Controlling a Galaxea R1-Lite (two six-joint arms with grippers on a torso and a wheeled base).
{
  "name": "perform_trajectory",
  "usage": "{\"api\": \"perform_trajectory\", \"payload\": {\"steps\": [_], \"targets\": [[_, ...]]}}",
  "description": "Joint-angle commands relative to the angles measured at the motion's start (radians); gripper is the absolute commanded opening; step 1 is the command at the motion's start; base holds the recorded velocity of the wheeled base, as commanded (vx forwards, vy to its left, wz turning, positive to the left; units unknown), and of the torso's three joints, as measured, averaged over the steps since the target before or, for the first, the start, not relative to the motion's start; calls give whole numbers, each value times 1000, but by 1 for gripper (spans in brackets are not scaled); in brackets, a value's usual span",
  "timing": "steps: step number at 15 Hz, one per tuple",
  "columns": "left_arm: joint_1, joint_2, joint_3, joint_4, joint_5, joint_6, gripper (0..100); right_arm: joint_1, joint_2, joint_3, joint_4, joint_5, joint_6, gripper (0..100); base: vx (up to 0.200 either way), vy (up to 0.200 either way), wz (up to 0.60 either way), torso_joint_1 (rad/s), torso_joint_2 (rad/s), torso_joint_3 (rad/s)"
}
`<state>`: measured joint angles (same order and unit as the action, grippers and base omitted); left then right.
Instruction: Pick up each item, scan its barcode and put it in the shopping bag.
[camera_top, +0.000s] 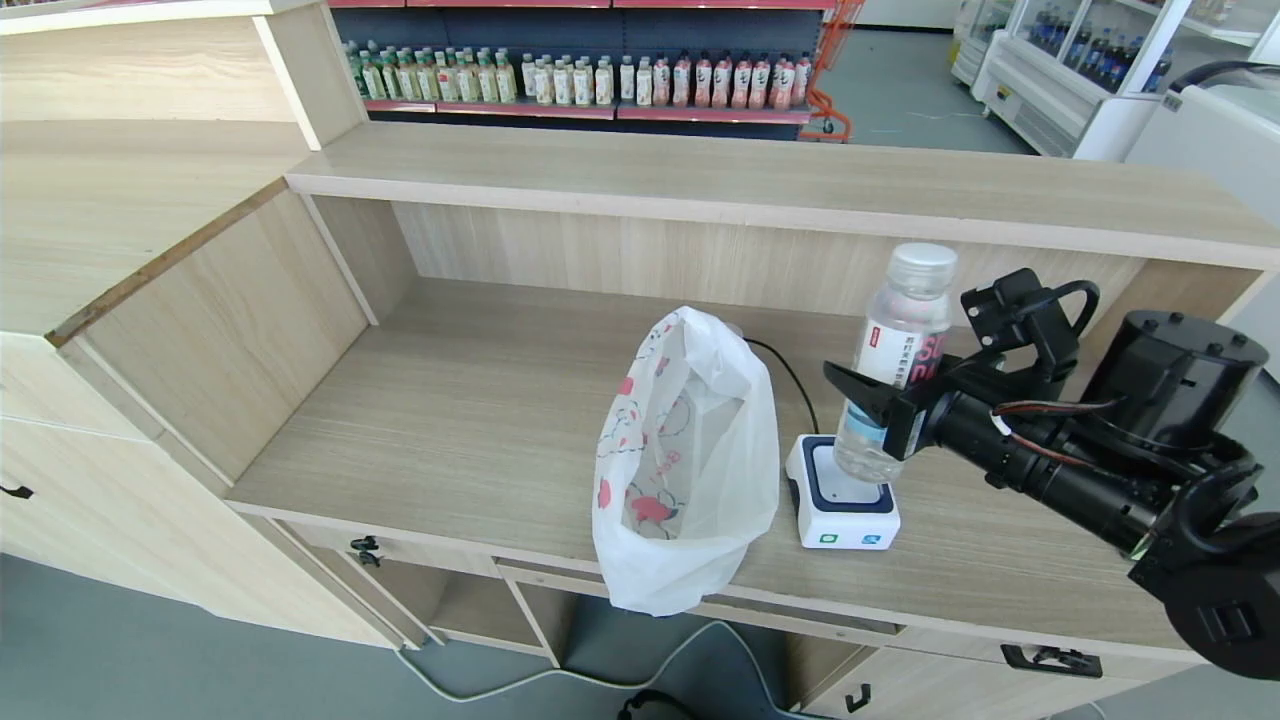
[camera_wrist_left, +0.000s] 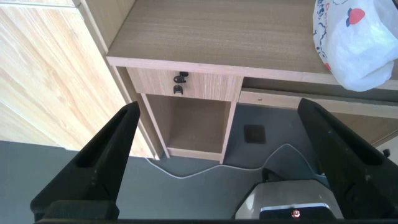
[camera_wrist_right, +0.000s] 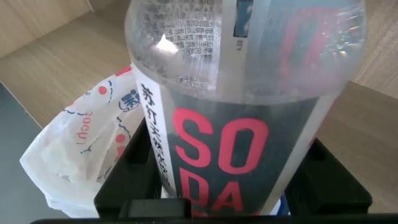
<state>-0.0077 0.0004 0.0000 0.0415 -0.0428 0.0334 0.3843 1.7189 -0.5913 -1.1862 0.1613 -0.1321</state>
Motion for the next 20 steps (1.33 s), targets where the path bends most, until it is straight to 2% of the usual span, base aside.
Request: {"api": "perform_trajectory", "payload": {"steps": [1, 10, 12, 14, 15, 18, 20], "targets": [[0, 0, 0, 0, 0, 2, 100, 1, -4, 2, -1, 3, -1, 0, 0, 0, 0, 0, 0, 0], [0, 0, 0, 0, 0, 0, 100, 2, 27, -48, -10, 40, 2, 0, 0, 200, 0, 3, 2, 3], [0, 0, 0, 0, 0, -3, 100, -2, 97, -101, -12, 73, 6, 0, 0, 0, 0, 0, 0, 0], [0, 0, 0, 0, 0, -3, 100, -11, 199, -176, -70, 104, 3, 0, 0, 0, 0, 0, 0, 0], [0, 0, 0, 0, 0, -3, 100, -19, 257, -206, -142, 124, 6, 0, 0, 0, 0, 0, 0, 0], [0, 0, 0, 0, 0, -3, 100, -36, 347, -208, -291, 228, 6, 0, 0, 0, 0, 0, 0, 0], [0, 0, 0, 0, 0, -3, 100, -41, 370, -206, -314, 262, 3, 0, 0, 0, 0, 0, 0, 0]]}}
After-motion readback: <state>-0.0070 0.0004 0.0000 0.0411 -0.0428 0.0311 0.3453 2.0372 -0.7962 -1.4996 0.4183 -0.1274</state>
